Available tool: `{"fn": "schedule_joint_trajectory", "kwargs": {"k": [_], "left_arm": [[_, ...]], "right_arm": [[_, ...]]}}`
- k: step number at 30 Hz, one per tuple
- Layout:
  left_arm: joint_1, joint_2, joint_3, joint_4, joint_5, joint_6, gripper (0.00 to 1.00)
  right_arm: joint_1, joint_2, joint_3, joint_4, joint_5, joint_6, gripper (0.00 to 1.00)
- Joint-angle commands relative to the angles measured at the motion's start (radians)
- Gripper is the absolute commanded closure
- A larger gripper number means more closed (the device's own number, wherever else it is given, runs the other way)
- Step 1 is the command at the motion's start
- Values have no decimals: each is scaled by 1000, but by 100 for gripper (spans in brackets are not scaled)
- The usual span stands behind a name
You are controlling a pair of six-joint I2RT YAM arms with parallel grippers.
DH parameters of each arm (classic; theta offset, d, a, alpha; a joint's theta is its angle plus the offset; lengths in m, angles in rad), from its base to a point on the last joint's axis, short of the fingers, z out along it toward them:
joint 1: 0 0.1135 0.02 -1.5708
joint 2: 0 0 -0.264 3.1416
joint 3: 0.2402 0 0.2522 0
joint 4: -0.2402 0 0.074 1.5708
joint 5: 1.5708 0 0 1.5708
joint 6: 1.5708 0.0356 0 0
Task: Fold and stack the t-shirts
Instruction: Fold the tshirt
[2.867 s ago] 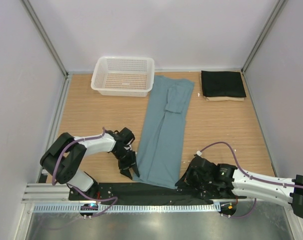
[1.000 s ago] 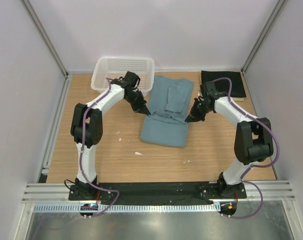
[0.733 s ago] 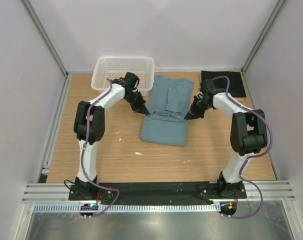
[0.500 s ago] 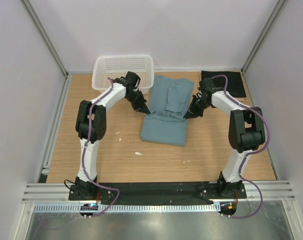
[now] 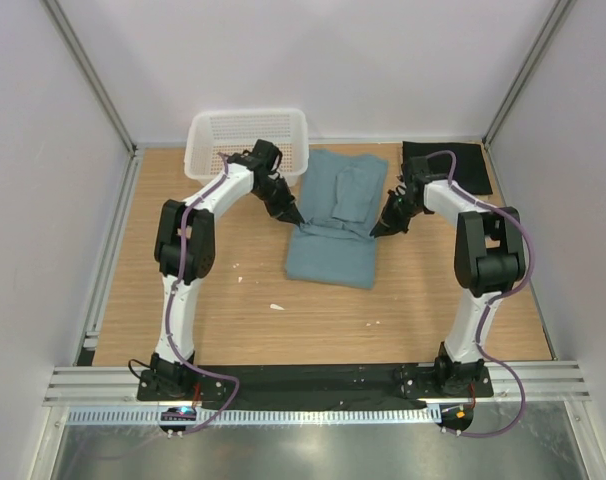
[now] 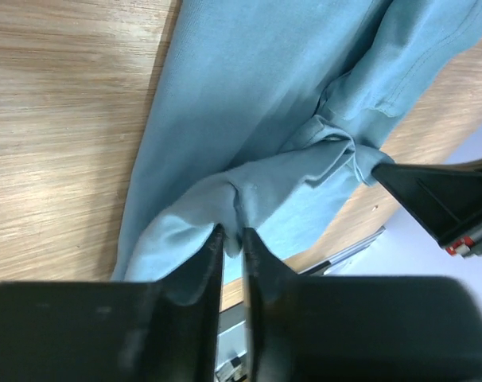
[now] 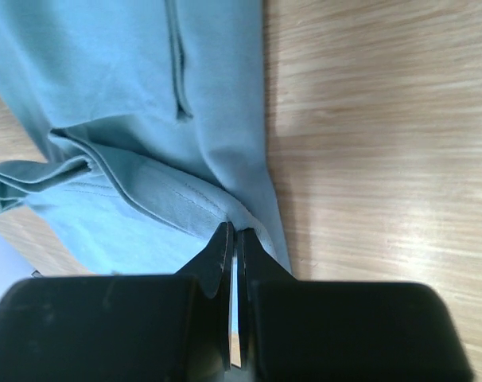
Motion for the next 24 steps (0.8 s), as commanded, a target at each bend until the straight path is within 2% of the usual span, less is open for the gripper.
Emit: {"fn": "schedule_joint_trajectory", "kwargs": {"k": [1,2,3,7,8,9,14,19,22,23,24], "left_arm": [[12,34,14,27,-10,4,81],[12,27,13,32,-15,8,73],[12,11,8,42,-18,9,68],[10,-57,-14,55,-34,29,59],[10,-71,-21,56,-36,32,54],[10,-89,-42,61,-35,34,52],[-5,-227,-119,62,-42,60,47],[-37,-359,-225,26,-82,122,51],[-83,-420,-293,33,-85,138,65],[-118,-430,-308,45,-85,152,73],[-135,-437,-340,76,-81,153,75]], "right_arm": [[-9,12,37,58,18,-15,96],[-9,18,40,62,21,-15,86],[-11,25,51,70,21,-15,80],[-15,29,109,30,36,-35,71],[-17,26,125,16,49,-44,63],[-15,22,155,-19,64,-54,58],[-17,-38,231,-151,153,-107,48],[-12,-164,128,-185,147,-127,46],[9,-259,-4,-113,49,-112,53],[21,-279,-42,-81,11,-70,59],[32,-310,-129,3,-29,-42,62]]}}
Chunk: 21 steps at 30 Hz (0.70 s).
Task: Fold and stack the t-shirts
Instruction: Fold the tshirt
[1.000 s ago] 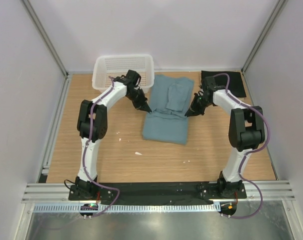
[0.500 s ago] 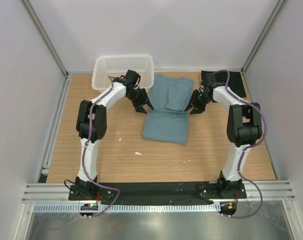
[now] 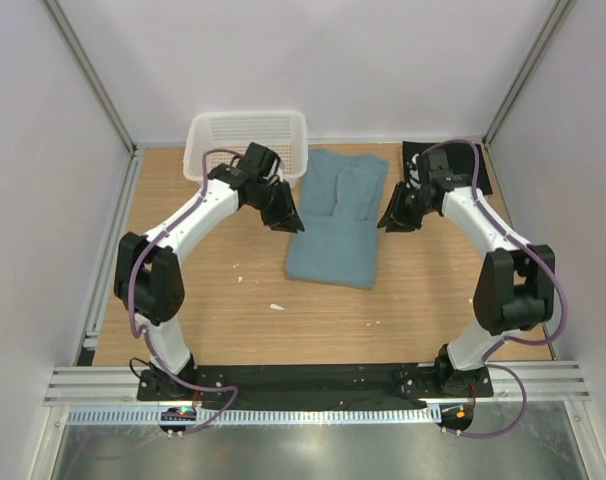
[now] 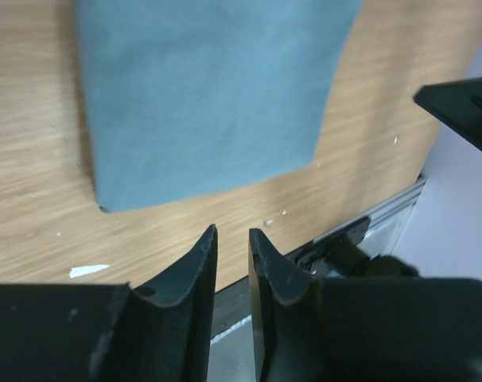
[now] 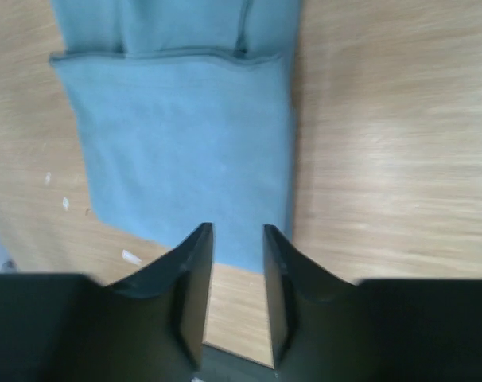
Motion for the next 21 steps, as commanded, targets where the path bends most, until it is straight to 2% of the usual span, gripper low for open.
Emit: {"fn": "schedule_joint_trajectory", "kwargs": {"k": [1,2,3,5,8,11,21], "left_arm": [[-78,-35,-71,53,6,50,78],[-104,-31,-100,73,10,42,83],[-113,-17,-113,115,13,37,85],[-123,4,-153,162,27,27,90],[-117,58,-158,174,16,43,96],[-106,78,-167,173,4,62,97],[-97,95,-293,208,-39,91,100]], "right_arm": [[55,-90,-171,159,-208,80,69],[68,-97,-261,215,-255,153,84],[82,-104,-300,325,-304,181,89],[138,-96,-358,394,-353,214,94],[226,-29,-327,414,-396,203,95],[281,80,-248,360,-433,148,96],[323,241,-128,280,-491,88,96]]}}
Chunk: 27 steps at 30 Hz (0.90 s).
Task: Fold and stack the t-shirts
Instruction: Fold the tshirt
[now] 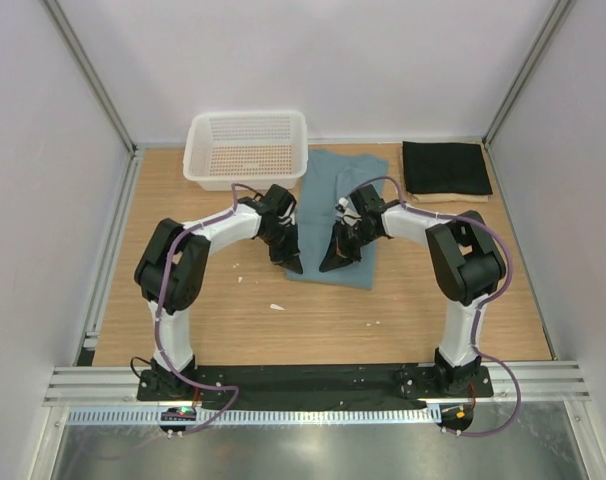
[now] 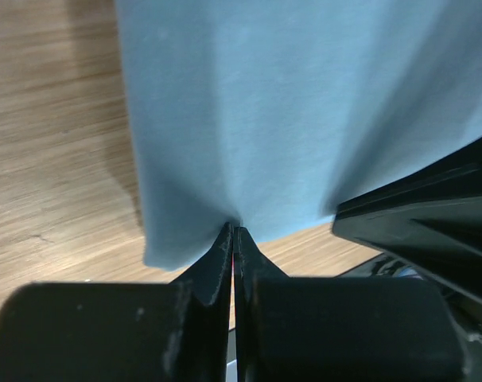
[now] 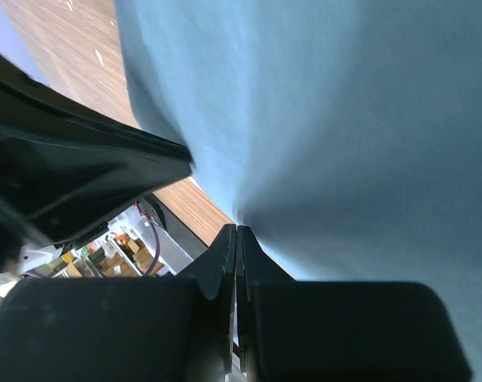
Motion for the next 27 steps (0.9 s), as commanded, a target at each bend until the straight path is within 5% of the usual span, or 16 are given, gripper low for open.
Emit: {"fn": "schedule_joint_trajectory", "kwargs": {"k": [1,13,27], "left_arm": [[3,-3,-43,45,-25,32,100],[23,27,-101,67,-54,55,100],[28,20,-147,73,-47,62,100]], "right_arm": [[18,31,62,-28,-55,-40,96],[-9,22,0,-92,-26,-143,96],[-221,-132,-172,-218,36,-292,96]]}}
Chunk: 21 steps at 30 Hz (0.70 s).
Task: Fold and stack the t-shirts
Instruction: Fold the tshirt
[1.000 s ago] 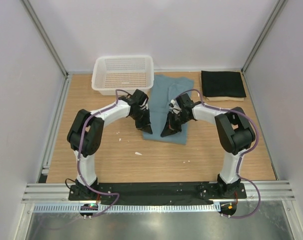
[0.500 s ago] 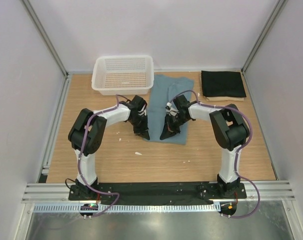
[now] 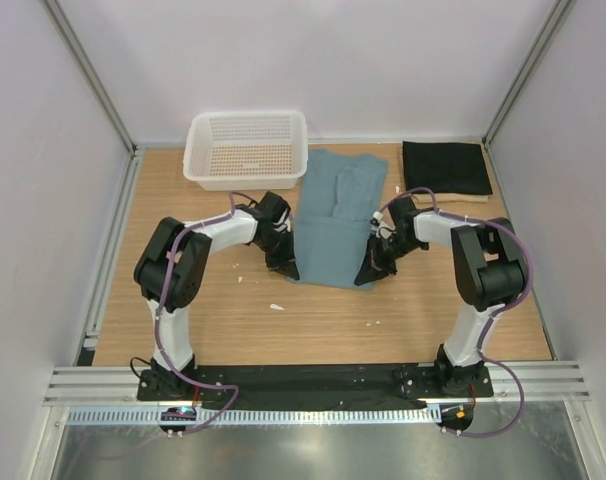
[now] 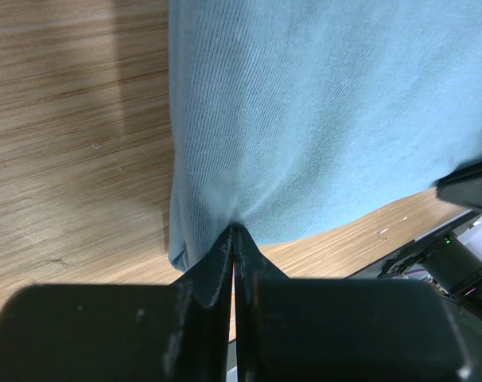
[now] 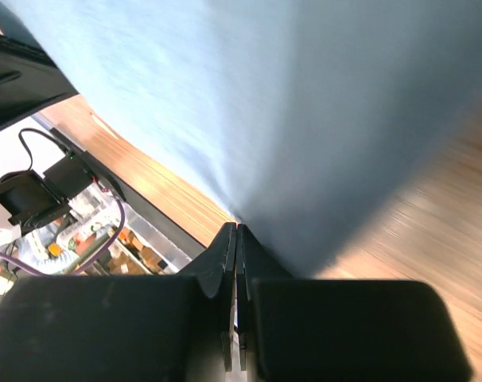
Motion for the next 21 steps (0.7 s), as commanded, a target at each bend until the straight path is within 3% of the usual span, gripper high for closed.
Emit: {"fn": "schedule_joint_trajectory", "kwargs": {"k": [1,8,13,15,18,21], "left_arm": [[2,-1,-46,-4,-82,43,100],[2,-86,-34,-40,-33,24,97],[-12,-158,24,-40,104,-17,81],[-15,-159,42,-18,129,-45,77],[-15,-111,75,37,166,-65,79],[-9,-25,105,80,203,-89,91]], "right_arm": [[-40,-64,-31,-71,37,-87,96],[-65,-149,-53,-151,132,-112,96],[-63,-280,-21,-184,115,-58,95],[-63,-307,-7,-149,87,-20,87],[-57,-299,-25,-7,0,96,86],[-11,-213,-10,134,-37,202,86]]}}
